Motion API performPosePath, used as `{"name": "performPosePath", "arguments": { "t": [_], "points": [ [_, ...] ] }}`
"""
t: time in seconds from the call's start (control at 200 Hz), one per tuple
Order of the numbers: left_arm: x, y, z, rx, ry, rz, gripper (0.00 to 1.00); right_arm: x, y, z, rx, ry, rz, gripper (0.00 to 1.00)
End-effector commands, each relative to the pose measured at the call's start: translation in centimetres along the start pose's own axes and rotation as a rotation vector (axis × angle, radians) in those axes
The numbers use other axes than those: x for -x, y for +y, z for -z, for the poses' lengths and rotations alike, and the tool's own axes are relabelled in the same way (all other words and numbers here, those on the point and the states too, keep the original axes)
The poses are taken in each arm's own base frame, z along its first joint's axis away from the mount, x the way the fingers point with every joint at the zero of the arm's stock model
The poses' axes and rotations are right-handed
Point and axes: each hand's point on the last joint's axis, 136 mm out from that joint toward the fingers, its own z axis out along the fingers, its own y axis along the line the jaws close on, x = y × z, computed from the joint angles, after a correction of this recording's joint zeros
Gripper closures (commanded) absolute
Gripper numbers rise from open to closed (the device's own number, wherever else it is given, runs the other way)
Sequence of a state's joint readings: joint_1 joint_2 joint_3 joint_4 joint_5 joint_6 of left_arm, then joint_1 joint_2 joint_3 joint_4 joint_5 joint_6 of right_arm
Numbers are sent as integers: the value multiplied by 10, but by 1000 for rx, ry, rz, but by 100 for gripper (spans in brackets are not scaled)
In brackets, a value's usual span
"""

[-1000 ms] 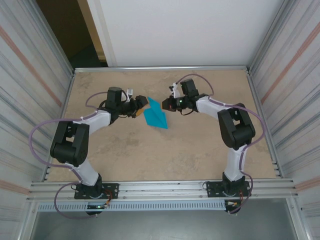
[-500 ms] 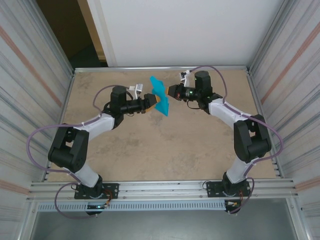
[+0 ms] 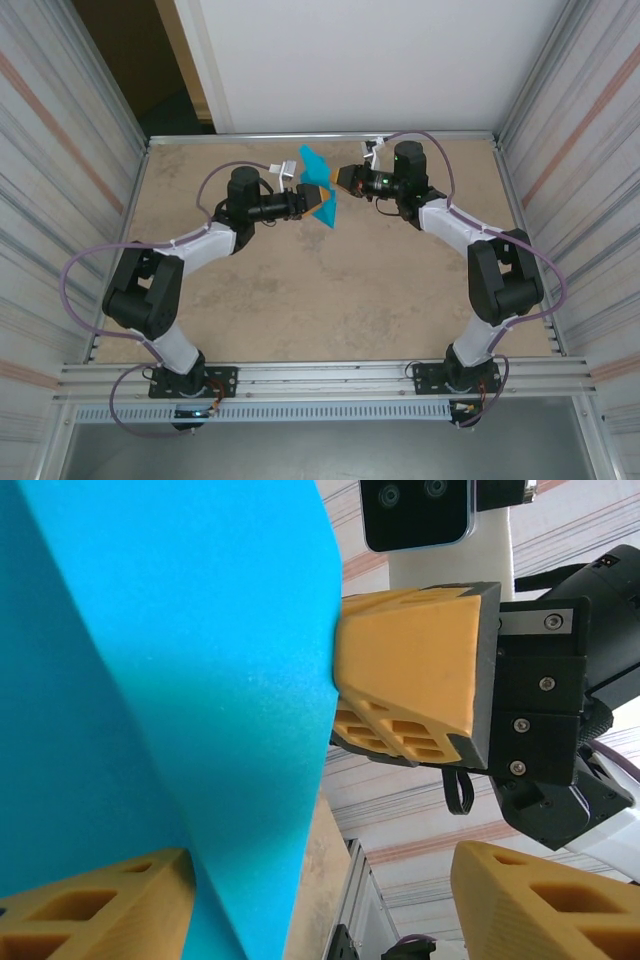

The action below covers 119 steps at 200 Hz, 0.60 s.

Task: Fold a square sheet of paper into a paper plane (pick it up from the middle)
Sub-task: Fourth fold the wing at the center of the table, then turn over the paper at the center of the table.

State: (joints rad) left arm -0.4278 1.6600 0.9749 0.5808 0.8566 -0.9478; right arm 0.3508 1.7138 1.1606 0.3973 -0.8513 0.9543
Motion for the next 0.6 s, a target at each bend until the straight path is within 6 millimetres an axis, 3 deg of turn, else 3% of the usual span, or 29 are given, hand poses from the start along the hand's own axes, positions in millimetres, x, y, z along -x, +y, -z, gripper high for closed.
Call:
{"name": "performPosePath", "arguments": {
  "t": [0.0,0.591],
  "points": [
    [4,-18,-3,-46,3,-39,33,5,24,12,55,-16,31,99],
    [8,-16,-3,-51,-23,-30,68,5,20,18,51,-25,20,96]
  ]
}}
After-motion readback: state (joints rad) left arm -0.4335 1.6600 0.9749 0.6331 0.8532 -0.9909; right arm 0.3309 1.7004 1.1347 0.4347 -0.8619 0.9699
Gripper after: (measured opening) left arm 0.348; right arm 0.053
